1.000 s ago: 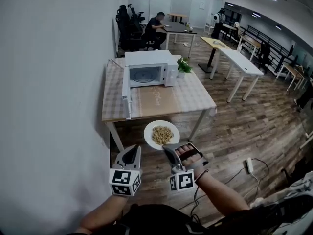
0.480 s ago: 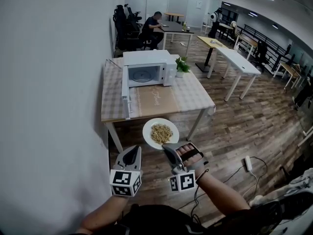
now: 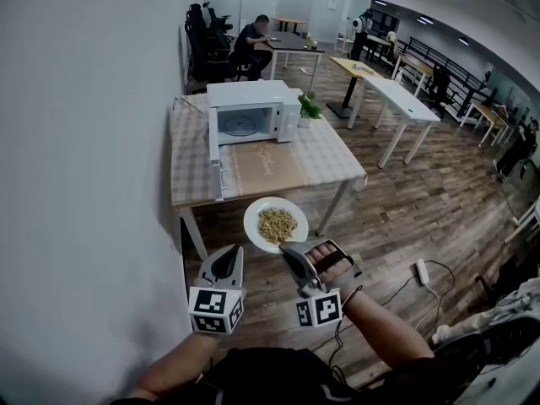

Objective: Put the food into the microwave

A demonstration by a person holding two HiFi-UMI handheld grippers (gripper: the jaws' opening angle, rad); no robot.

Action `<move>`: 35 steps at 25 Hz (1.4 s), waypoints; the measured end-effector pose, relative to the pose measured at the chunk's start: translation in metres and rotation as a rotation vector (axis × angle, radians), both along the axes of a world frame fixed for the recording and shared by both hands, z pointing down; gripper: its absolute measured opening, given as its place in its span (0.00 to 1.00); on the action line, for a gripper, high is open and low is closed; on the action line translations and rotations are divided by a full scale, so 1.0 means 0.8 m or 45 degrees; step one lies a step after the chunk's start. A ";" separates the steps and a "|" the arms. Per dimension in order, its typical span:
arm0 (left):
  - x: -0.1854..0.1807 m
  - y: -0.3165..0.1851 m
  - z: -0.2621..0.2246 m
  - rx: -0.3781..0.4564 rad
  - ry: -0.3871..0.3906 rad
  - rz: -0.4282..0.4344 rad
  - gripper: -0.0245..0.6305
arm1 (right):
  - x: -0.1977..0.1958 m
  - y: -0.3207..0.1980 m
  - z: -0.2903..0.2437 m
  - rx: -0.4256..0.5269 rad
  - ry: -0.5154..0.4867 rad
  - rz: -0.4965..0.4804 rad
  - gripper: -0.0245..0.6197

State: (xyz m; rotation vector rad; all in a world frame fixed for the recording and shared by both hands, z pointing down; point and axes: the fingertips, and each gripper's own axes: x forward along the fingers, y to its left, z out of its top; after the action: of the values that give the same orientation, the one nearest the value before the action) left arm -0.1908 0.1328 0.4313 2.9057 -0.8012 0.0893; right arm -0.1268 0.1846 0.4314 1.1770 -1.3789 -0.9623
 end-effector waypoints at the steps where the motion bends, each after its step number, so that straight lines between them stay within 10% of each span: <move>1: -0.002 -0.001 0.001 -0.003 0.002 0.009 0.05 | -0.004 0.001 0.000 -0.001 0.000 0.002 0.06; 18: 0.025 -0.038 0.016 -0.020 0.006 0.022 0.05 | 0.022 -0.038 0.015 -0.021 -0.021 0.001 0.06; 35: 0.147 -0.123 0.002 0.020 -0.046 -0.087 0.05 | 0.159 -0.126 0.015 -0.059 -0.036 -0.071 0.07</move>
State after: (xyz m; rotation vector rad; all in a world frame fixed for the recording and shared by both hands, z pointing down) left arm -0.0732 0.0342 0.4332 2.8959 -0.9101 0.1297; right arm 0.0008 0.0835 0.4433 1.1260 -1.4556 -0.9510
